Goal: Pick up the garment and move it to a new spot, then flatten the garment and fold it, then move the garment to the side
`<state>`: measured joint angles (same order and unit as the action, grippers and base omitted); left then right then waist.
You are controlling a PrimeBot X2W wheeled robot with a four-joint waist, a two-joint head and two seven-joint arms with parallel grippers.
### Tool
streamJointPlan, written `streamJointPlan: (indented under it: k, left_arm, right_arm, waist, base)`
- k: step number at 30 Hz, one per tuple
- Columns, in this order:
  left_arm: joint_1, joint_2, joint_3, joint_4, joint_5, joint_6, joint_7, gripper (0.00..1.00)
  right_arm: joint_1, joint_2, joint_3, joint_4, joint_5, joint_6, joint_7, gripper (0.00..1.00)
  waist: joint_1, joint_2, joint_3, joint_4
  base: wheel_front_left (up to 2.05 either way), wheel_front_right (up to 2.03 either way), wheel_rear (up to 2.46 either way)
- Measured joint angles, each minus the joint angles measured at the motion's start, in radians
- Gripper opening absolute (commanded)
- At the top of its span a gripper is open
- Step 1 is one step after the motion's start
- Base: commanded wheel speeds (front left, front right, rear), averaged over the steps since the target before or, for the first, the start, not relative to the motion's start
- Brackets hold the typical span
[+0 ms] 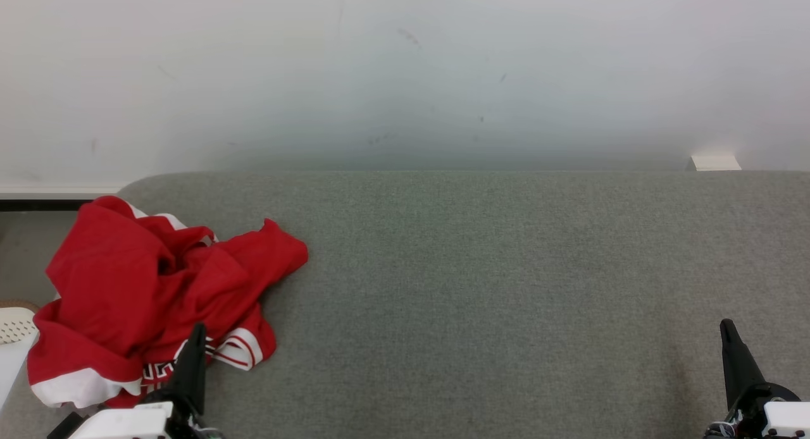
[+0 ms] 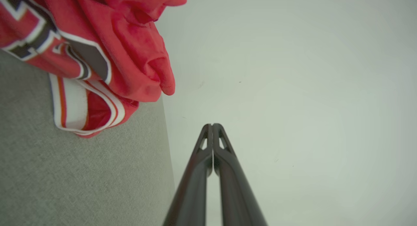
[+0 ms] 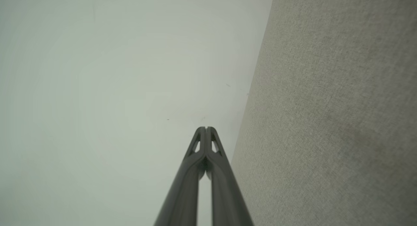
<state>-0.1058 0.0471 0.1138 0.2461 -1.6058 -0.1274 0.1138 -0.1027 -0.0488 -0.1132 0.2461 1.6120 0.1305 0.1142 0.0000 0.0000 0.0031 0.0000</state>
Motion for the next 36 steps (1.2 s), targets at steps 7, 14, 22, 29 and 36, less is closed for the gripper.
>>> streamJointPlan:
  k: [7, 14, 22, 29, 36]
  left_arm:
    - [0.000, 0.000, 0.000, 0.000, 0.000, 0.000, 0.000, 0.00]
    - [0.001, -0.001, 0.000, 0.003, 0.001, 0.001, 0.000, 1.00]
    - [0.034, -0.012, -0.013, 0.033, 0.001, 0.005, -0.020, 1.00]
    - [0.032, -0.012, -0.024, 0.006, 0.014, 0.005, -0.056, 1.00]
    - [0.032, -0.012, -0.032, -0.033, 0.096, 0.005, -0.085, 1.00]
  right_arm:
    - [0.000, 0.000, 0.000, 0.000, 0.000, 0.000, 0.000, 0.00]
    - [0.001, 0.000, 0.001, 0.003, 0.000, 0.000, 0.000, 1.00]
    - [0.037, 0.015, 0.022, 0.025, 0.000, 0.000, -0.017, 1.00]
    - [0.037, 0.014, 0.056, -0.003, -0.009, 0.000, -0.052, 1.00]
    - [0.037, 0.009, 0.089, -0.043, -0.055, 0.000, -0.086, 1.00]
  waist:
    - [0.0000, 0.0000, 0.000, 0.000]
    - [0.0000, 0.0000, 0.000, 0.000]
    - [0.0000, 0.0000, 0.000, 0.000]
    - [0.0000, 0.0000, 0.000, -0.001]
    - [0.0000, 0.0000, -0.001, -0.003]
  base:
    - [0.00, 0.00, 0.00]
    - [0.00, 0.00, 0.00]
    - [0.00, 0.00, 0.00]
    - [0.00, 0.00, 0.00]
    - [0.00, 0.00, 0.00]
